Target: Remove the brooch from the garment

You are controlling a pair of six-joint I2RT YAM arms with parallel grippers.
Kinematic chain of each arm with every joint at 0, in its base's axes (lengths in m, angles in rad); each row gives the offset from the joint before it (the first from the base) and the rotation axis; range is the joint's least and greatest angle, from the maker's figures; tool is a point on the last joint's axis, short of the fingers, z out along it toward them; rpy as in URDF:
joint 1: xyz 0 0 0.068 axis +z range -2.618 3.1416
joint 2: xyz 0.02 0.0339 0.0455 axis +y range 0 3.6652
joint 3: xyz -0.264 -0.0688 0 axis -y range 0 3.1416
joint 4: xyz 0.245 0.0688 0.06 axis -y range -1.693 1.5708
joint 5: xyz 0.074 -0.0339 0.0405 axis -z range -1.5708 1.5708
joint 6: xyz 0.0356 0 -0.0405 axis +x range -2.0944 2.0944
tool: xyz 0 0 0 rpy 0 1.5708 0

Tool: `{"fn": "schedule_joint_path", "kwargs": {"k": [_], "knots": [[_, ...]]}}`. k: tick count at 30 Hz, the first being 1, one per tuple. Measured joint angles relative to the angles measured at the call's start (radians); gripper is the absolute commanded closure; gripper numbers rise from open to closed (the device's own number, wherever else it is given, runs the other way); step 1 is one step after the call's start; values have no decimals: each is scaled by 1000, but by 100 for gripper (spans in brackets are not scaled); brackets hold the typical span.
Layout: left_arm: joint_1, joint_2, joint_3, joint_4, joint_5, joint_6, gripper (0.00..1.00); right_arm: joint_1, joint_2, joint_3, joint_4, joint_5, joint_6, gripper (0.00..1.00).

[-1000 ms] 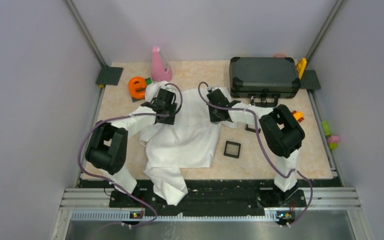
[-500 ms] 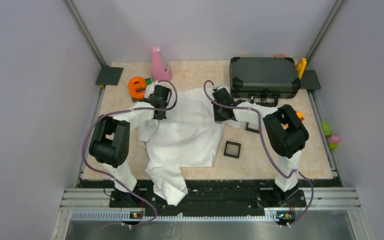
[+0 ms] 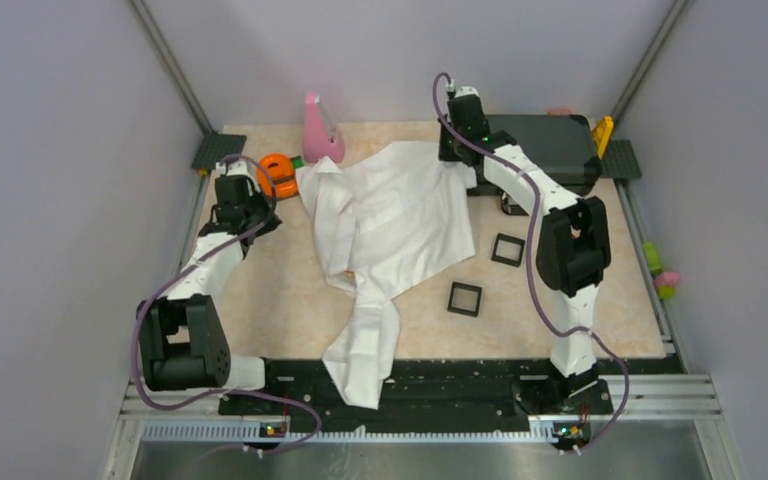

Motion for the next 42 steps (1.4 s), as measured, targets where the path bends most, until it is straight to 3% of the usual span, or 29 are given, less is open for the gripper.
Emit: {"fn": "schedule_joint_path", "kwargs": {"k": [2, 3, 6, 9, 12, 15, 20, 29, 35, 39, 42], "knots": [[19, 2, 21, 4, 62, -12, 84, -13, 31, 84, -5, 1, -19, 48], [19, 9, 34, 3, 95, -14, 72, -17, 44, 116, -16, -2, -21, 40], [-39, 19, 49, -2, 149, -22, 50, -27, 86, 208, -55, -31, -57, 35], [-158, 16, 39, -10, 139, -29, 38, -27, 71, 164, -64, -71, -67, 30], [-319, 0, 0, -24, 117, -57, 33, -9, -7, -27, -42, -92, -66, 30], [-399, 0, -13, -56, 80, -96, 32, 24, -104, -235, -17, -108, -61, 31], [-505, 125, 80, -125, -61, -111, 32, 117, -275, -534, 68, -129, -29, 30], [-637, 426, 358, -287, -342, -93, 44, 216, -347, -702, 152, -95, 32, 29], [-617, 439, 348, -347, -439, -95, 70, 215, -280, -698, 129, 13, 88, 37], [-555, 352, 250, -319, -414, -92, 87, 203, -220, -666, 101, 63, 126, 56], [-480, 292, 205, -308, -383, -89, 98, 175, -218, -665, 87, 69, 148, 87]]}}
